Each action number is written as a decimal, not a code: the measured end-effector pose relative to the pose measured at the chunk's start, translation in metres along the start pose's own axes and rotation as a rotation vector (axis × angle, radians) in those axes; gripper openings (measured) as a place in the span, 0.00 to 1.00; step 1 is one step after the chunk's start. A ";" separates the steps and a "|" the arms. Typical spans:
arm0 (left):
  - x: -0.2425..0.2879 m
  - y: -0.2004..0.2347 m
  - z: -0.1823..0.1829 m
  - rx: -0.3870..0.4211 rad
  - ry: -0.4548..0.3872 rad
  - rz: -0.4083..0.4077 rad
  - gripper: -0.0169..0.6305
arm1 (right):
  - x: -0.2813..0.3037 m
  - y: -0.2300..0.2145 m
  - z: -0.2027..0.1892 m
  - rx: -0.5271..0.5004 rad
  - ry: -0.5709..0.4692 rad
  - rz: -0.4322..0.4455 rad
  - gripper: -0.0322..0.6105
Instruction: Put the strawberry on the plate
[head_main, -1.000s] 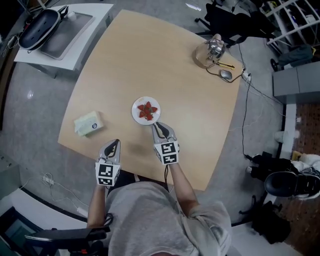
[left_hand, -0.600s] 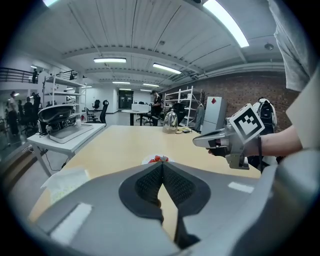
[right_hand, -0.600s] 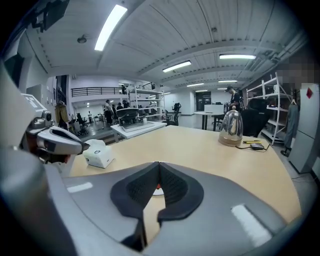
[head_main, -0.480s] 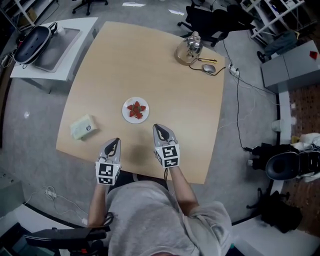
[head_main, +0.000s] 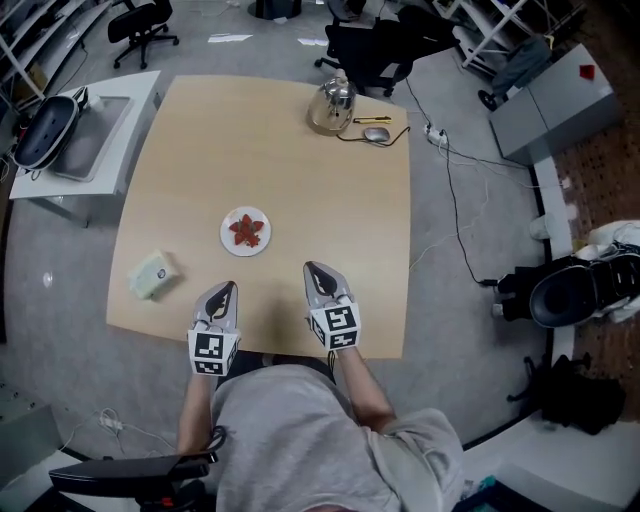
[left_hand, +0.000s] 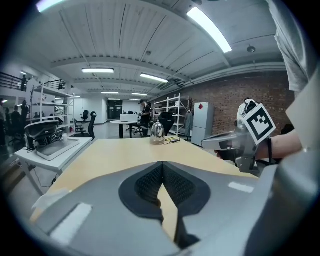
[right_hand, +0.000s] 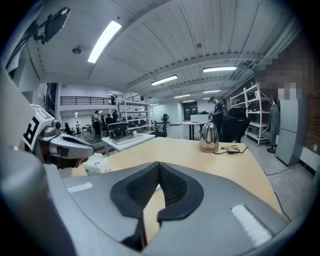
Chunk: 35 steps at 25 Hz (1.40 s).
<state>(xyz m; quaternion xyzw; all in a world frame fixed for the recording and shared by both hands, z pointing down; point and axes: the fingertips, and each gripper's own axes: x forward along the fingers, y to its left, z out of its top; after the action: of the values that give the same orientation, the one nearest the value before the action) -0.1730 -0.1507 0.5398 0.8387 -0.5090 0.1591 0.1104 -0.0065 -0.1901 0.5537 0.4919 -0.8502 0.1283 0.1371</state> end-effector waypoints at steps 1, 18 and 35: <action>-0.001 -0.004 0.003 0.007 -0.006 -0.006 0.06 | -0.006 -0.002 0.001 0.006 -0.006 -0.008 0.06; -0.001 -0.057 0.041 0.093 -0.077 -0.103 0.06 | -0.097 -0.036 -0.002 0.060 -0.096 -0.158 0.06; 0.003 -0.088 0.048 0.132 -0.086 -0.136 0.06 | -0.136 -0.053 -0.025 0.070 -0.106 -0.224 0.06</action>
<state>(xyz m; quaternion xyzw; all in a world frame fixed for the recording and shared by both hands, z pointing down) -0.0858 -0.1296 0.4950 0.8828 -0.4437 0.1482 0.0435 0.1077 -0.0981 0.5324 0.5943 -0.7910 0.1156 0.0879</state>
